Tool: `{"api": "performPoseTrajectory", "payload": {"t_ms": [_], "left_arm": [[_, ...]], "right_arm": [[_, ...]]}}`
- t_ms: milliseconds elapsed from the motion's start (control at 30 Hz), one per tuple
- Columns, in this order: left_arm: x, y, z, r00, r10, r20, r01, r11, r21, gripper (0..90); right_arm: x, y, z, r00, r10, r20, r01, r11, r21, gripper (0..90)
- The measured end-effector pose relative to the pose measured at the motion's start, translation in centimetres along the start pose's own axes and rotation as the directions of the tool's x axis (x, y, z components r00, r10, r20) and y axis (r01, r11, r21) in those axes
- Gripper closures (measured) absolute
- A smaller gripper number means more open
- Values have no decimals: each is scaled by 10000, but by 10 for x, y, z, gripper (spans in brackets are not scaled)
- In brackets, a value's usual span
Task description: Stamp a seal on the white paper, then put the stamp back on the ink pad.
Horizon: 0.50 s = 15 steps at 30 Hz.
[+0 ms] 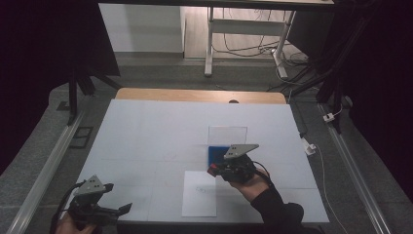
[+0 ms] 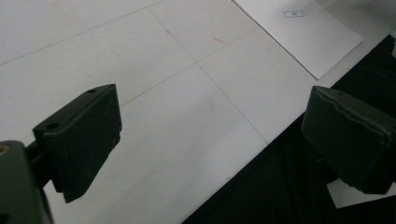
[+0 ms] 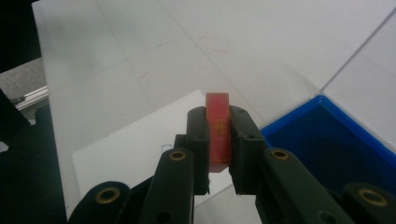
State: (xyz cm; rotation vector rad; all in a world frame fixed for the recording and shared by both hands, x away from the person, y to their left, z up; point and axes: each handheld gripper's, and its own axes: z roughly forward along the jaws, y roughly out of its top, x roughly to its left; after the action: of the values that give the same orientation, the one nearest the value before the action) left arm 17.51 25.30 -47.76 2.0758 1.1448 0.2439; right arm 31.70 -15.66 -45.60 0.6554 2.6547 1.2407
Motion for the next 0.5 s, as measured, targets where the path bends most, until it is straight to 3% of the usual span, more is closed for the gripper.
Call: {"api": "performPoseTrajectory", "payload": {"t_ms": [500], "left_arm": [[0, 0, 0, 10000, 38, -13, -38, 10000, 3, 52]], "right_arm": [[-16, -3, -7, 9972, 393, 639, -389, 9992, -76, 798]]}}
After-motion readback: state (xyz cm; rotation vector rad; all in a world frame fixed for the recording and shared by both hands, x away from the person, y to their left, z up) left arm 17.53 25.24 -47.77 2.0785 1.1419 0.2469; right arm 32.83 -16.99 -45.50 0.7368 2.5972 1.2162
